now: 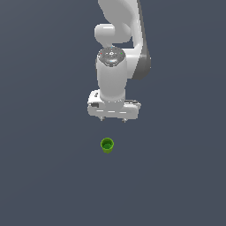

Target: Pick up the object and move it to a goal position.

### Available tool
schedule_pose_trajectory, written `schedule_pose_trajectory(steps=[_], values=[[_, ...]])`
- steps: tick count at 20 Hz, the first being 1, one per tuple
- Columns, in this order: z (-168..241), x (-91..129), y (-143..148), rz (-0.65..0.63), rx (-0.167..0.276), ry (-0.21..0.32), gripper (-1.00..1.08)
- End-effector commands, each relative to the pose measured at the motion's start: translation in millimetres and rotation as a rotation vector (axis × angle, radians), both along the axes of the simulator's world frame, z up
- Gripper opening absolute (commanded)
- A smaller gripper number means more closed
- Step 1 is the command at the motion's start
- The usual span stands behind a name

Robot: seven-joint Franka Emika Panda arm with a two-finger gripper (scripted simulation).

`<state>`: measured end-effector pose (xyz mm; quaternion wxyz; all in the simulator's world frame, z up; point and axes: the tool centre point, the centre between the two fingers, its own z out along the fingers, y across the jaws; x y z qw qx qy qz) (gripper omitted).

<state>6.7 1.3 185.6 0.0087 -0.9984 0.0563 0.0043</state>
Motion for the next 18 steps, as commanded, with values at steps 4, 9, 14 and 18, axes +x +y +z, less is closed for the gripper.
schedule_pose_trajectory(steps=[4, 9, 14, 18], values=[[-8, 7, -2, -0.113, 0.002, 0.003, 1.0], [-18, 15, -5, -0.251, 0.003, 0.006, 1.0], [-29, 23, -8, -0.394, 0.003, 0.009, 1.0], [-37, 29, -11, -0.508, 0.002, 0.011, 1.0]])
